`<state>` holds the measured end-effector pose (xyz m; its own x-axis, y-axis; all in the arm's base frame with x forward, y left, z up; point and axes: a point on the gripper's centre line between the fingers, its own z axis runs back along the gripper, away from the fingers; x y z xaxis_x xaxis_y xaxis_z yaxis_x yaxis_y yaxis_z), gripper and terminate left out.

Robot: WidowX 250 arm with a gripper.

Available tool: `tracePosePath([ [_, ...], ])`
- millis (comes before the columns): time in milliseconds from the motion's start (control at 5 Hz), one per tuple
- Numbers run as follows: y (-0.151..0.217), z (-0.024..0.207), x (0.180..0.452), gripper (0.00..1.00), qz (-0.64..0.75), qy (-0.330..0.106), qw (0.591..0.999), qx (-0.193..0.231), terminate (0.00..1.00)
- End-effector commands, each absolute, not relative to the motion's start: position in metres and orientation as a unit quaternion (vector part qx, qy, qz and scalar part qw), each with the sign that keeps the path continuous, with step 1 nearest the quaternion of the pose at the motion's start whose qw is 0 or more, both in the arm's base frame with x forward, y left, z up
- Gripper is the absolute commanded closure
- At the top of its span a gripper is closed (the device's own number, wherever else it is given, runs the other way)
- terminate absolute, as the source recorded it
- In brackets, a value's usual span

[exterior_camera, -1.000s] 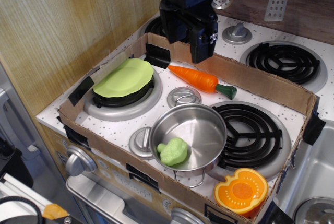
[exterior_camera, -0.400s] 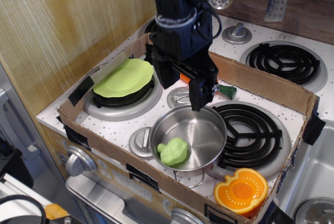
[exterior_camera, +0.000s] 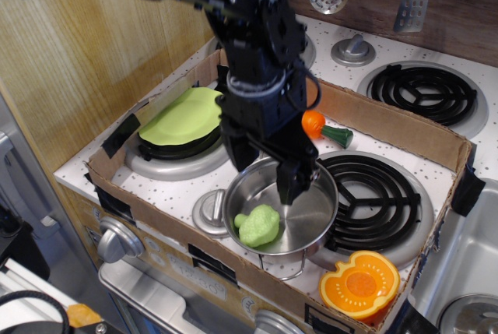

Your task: Take broccoli out of pan

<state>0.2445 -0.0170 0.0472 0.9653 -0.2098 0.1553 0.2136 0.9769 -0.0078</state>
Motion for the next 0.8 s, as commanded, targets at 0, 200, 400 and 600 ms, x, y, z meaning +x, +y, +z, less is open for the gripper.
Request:
tracePosePath([
  [0, -0.023, 0.033, 0.237, 0.00, -0.099, -0.092, 0.991, -0.021, 0.00],
  [200, -0.024, 0.025, 0.238, 0.00, -0.099, -0.086, 0.991, -0.032, 0.00],
  [400, -0.026, 0.016, 0.239, 0.00, -0.102, -0.086, 0.990, -0.043, 0.00],
  [600, -0.031, 0.011, 0.235, 0.00, -0.097, -0.090, 0.990, -0.045, 0.00],
])
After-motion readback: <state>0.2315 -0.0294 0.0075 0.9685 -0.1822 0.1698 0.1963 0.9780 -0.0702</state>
